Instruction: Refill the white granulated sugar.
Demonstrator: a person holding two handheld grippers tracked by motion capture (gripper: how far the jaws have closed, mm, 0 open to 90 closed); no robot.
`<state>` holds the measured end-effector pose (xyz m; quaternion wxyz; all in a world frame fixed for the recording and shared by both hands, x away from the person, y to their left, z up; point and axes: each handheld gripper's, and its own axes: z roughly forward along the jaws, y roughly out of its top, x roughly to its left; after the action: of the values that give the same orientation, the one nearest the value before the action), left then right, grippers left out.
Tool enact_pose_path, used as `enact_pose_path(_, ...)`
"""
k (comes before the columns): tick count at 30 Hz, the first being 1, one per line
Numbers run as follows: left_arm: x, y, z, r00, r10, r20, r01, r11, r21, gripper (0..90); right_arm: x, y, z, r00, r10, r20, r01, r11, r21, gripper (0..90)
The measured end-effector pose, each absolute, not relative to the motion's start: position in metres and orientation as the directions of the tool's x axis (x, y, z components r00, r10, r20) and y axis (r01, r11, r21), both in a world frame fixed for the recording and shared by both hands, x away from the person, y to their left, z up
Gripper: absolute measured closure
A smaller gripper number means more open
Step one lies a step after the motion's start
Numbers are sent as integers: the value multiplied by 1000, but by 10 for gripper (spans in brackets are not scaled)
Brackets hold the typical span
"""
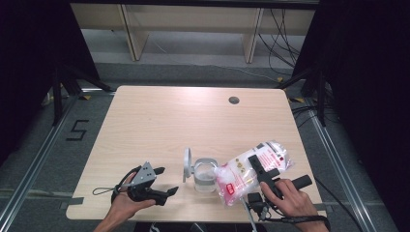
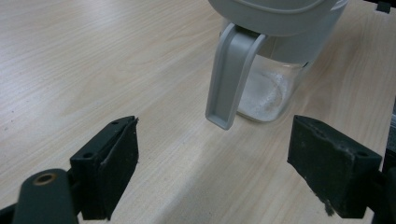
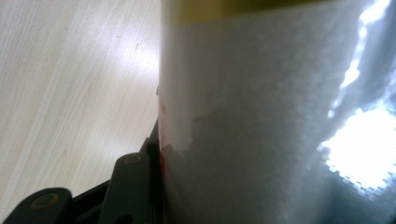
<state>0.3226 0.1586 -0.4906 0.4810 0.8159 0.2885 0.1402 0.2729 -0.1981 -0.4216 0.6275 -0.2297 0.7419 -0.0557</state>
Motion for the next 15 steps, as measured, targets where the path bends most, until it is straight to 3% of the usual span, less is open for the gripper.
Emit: enact_pose_path(15, 323, 159, -490, 796, 604, -51, 338, -373, 864, 158, 273, -198, -424, -105, -414, -904, -279, 885, -372, 546)
